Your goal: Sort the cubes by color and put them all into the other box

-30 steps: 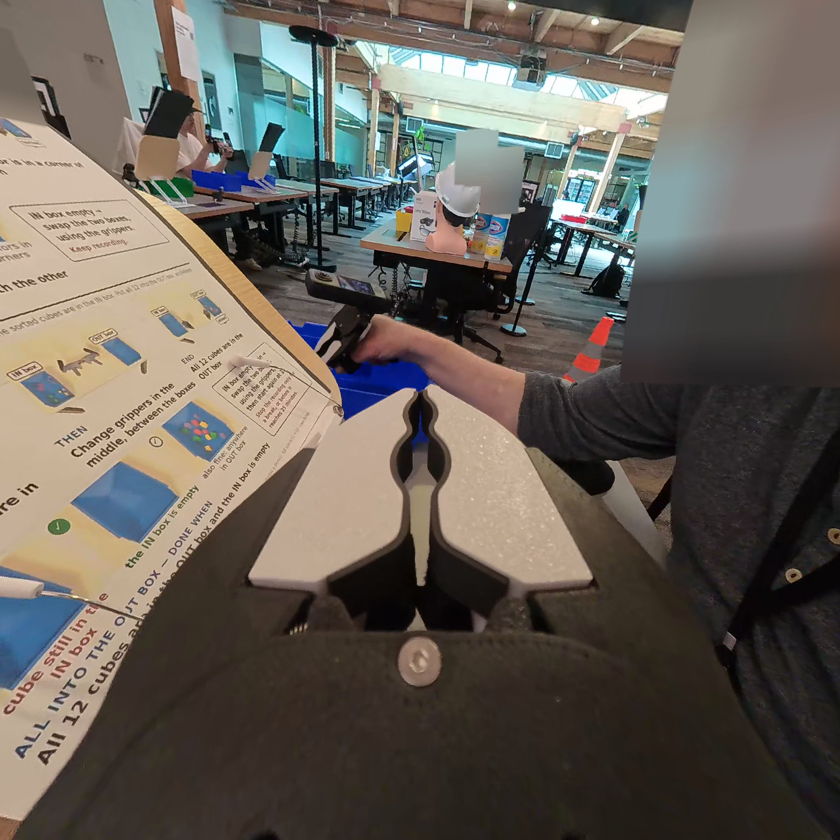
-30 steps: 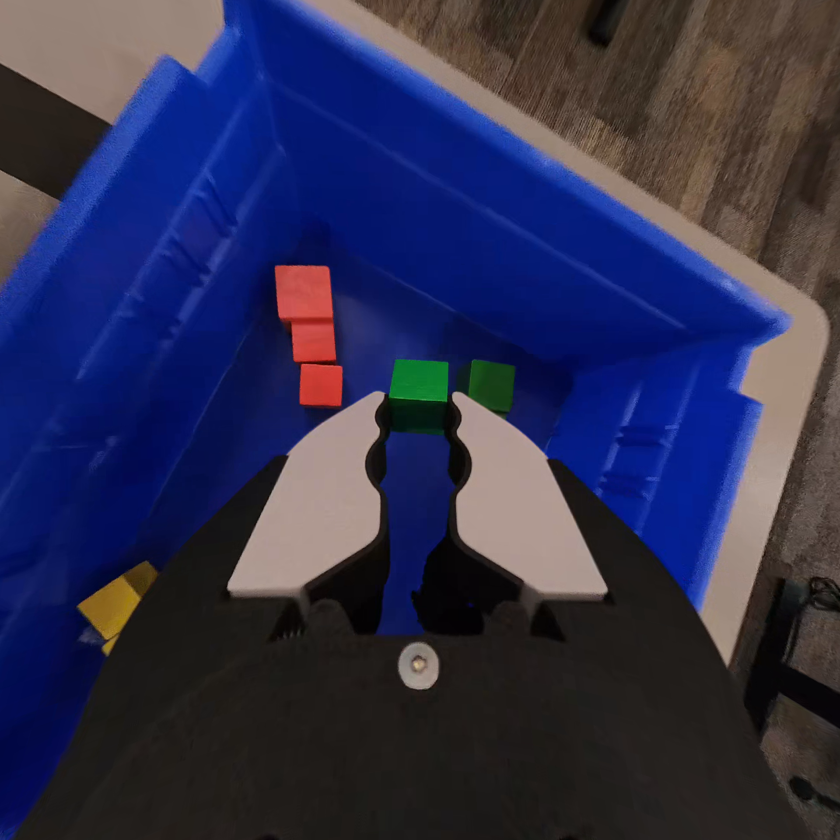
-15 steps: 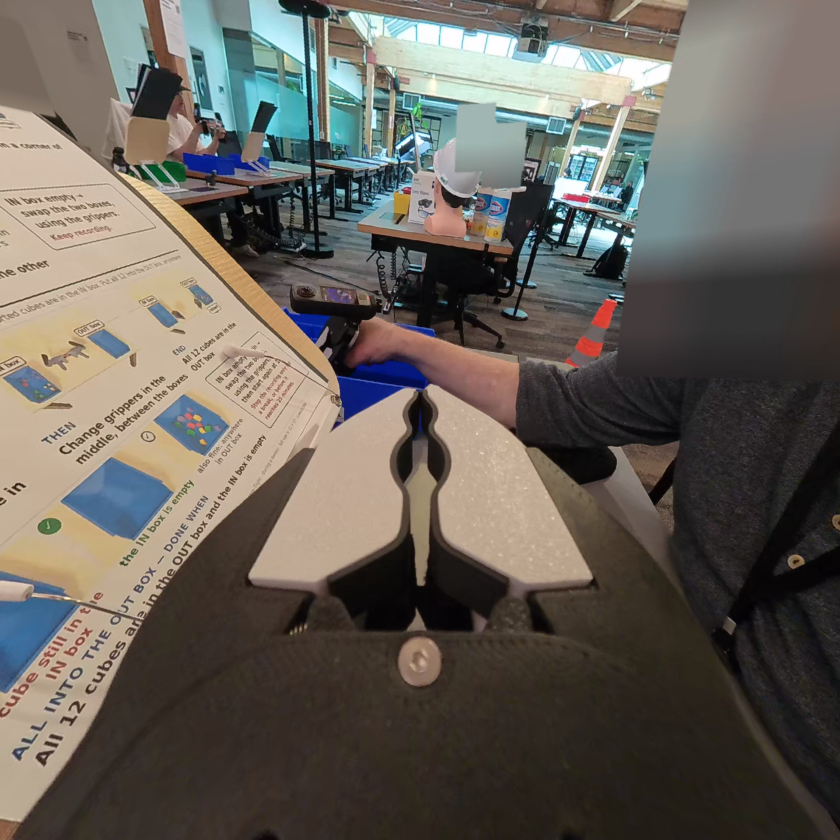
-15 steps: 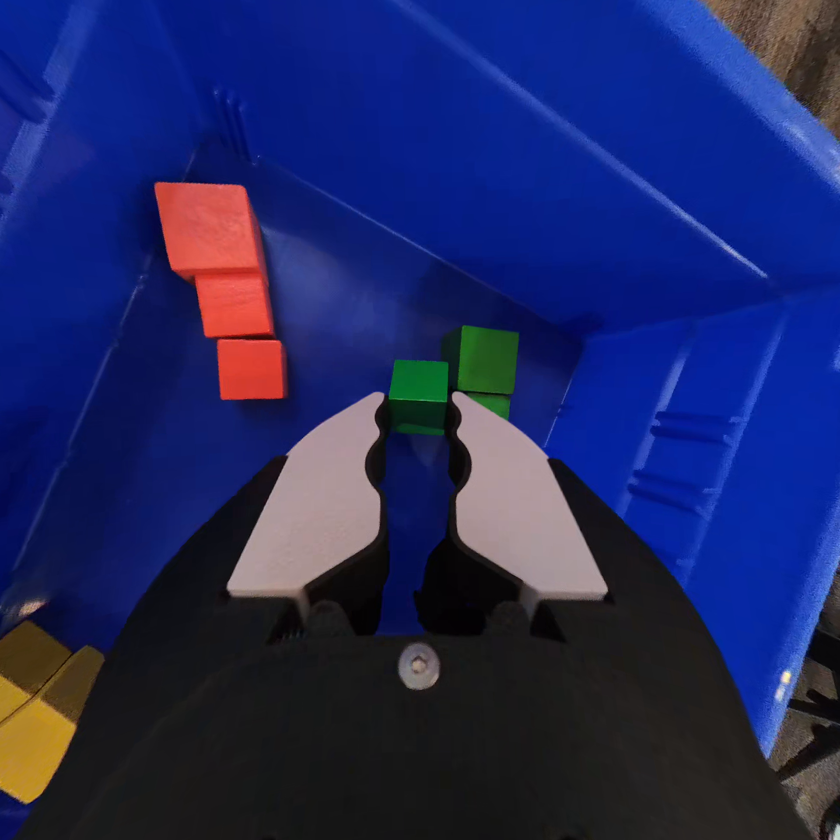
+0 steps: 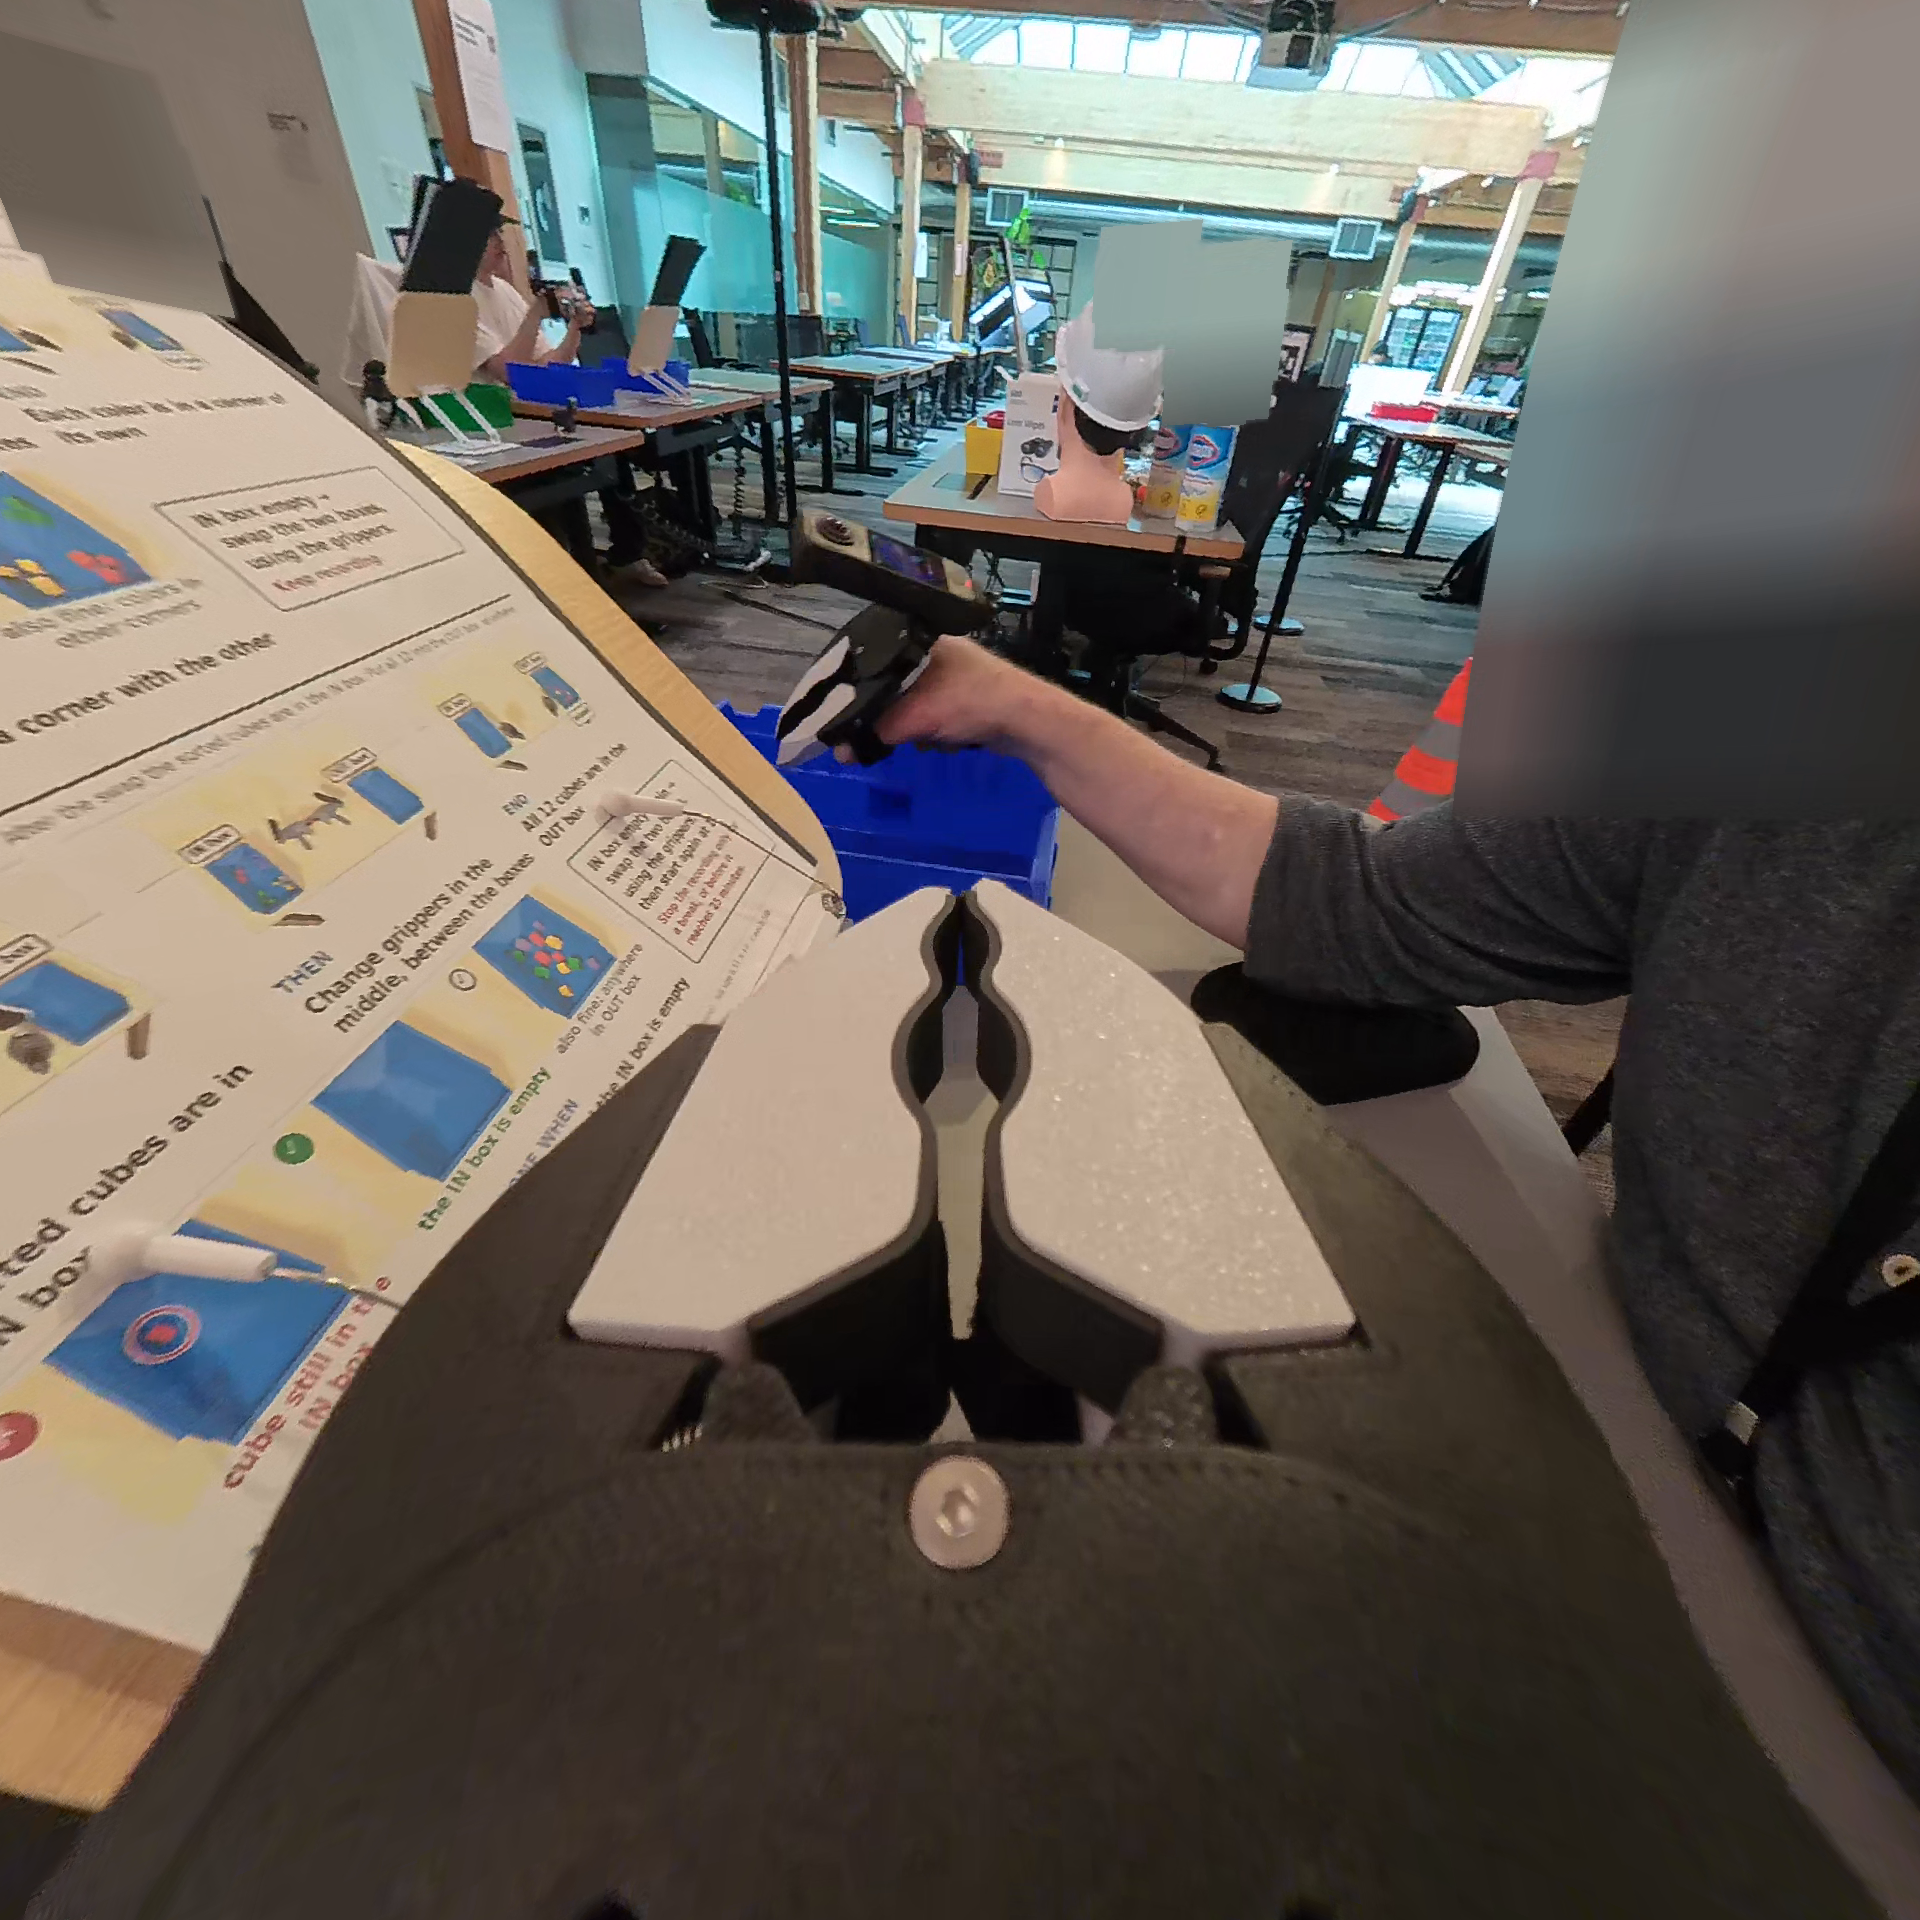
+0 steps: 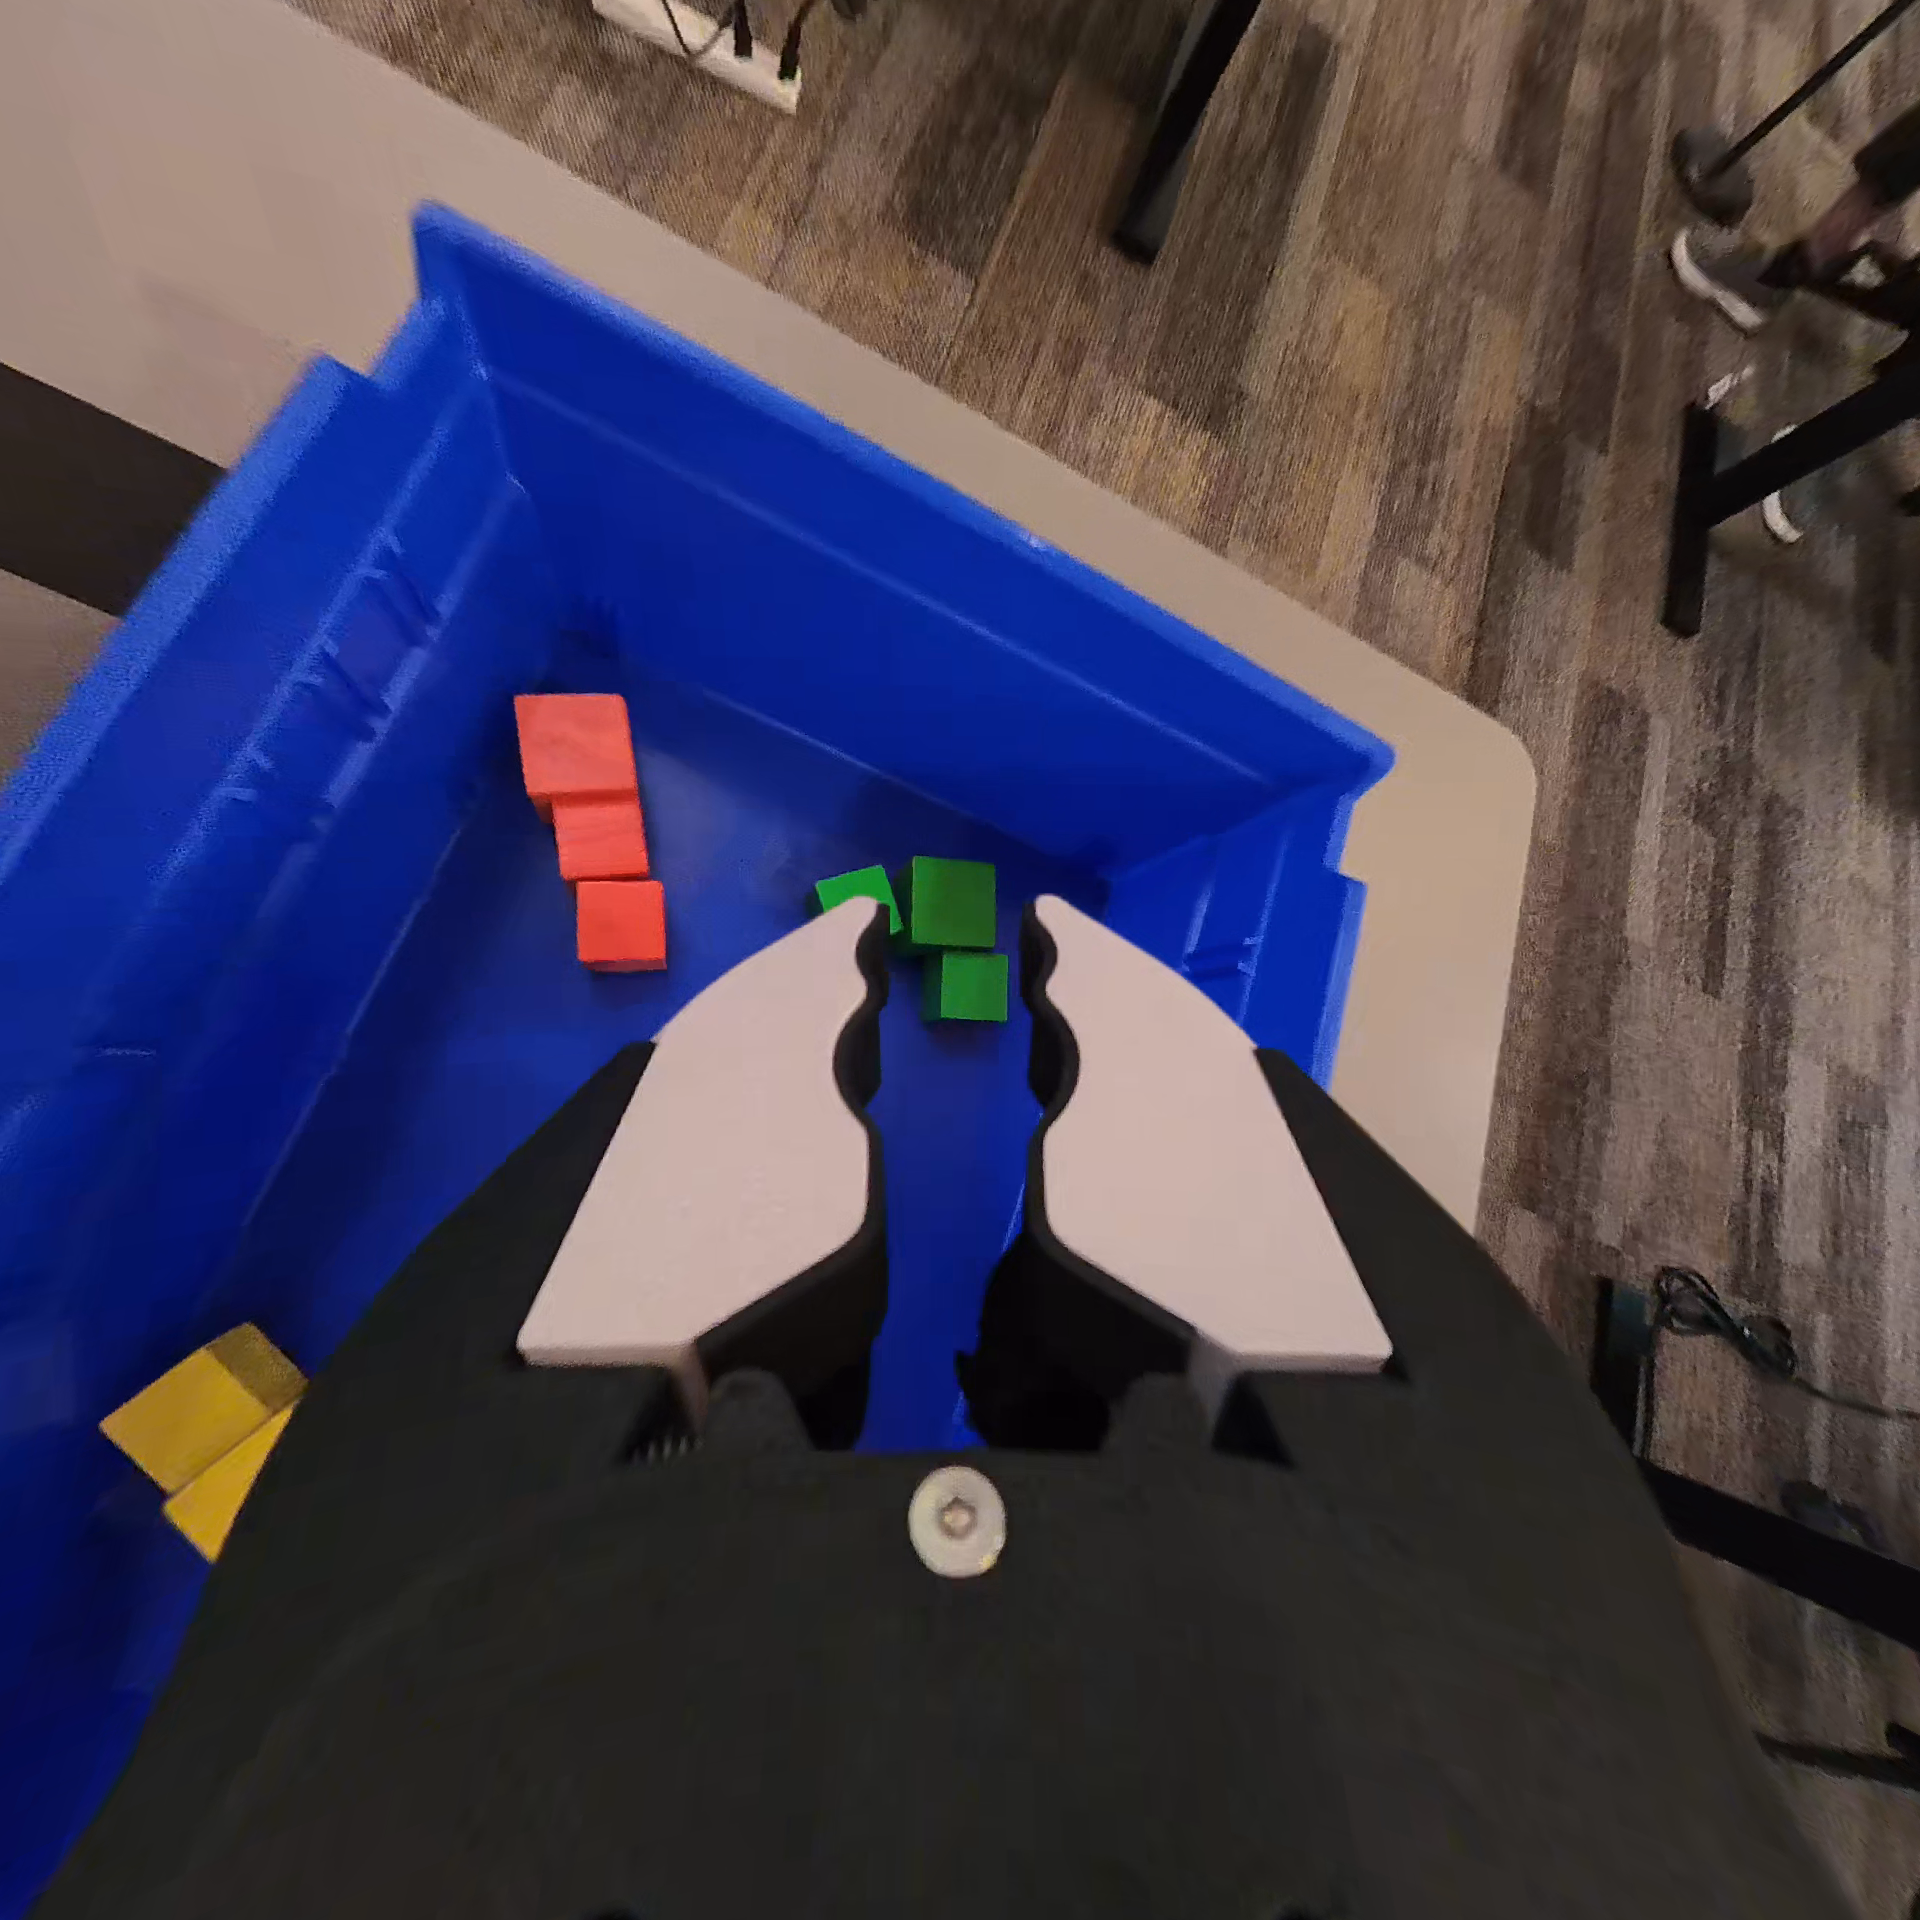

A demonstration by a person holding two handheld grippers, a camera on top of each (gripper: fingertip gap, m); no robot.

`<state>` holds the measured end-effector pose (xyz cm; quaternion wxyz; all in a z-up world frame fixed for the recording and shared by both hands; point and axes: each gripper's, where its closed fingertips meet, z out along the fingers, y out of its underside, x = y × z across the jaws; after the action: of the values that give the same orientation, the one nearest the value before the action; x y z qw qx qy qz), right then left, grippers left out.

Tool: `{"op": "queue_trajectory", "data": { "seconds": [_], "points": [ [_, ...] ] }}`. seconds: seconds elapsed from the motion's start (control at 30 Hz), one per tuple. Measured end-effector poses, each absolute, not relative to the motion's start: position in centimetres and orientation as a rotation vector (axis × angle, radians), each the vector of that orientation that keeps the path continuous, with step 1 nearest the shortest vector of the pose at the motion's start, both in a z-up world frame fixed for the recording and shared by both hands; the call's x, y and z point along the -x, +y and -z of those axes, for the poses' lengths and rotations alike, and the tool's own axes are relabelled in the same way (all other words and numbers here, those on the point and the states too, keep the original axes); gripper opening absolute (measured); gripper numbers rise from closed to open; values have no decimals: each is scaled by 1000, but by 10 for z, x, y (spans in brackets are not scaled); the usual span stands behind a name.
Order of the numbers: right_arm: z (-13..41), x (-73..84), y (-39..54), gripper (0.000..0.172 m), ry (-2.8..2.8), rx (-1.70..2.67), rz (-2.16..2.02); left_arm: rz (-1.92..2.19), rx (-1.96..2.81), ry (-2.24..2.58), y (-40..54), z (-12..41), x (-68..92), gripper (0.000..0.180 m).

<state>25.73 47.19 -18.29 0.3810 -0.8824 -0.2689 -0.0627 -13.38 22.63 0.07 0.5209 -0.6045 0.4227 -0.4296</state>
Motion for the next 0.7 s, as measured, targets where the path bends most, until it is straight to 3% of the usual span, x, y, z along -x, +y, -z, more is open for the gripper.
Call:
{"op": "queue_trajectory", "data": {
  "seconds": [0.7],
  "points": [
    [153, -228, 457, 30, -772, 2171, 51, 816, 1473, 944, 235, -12, 162, 0]
  ]
}}
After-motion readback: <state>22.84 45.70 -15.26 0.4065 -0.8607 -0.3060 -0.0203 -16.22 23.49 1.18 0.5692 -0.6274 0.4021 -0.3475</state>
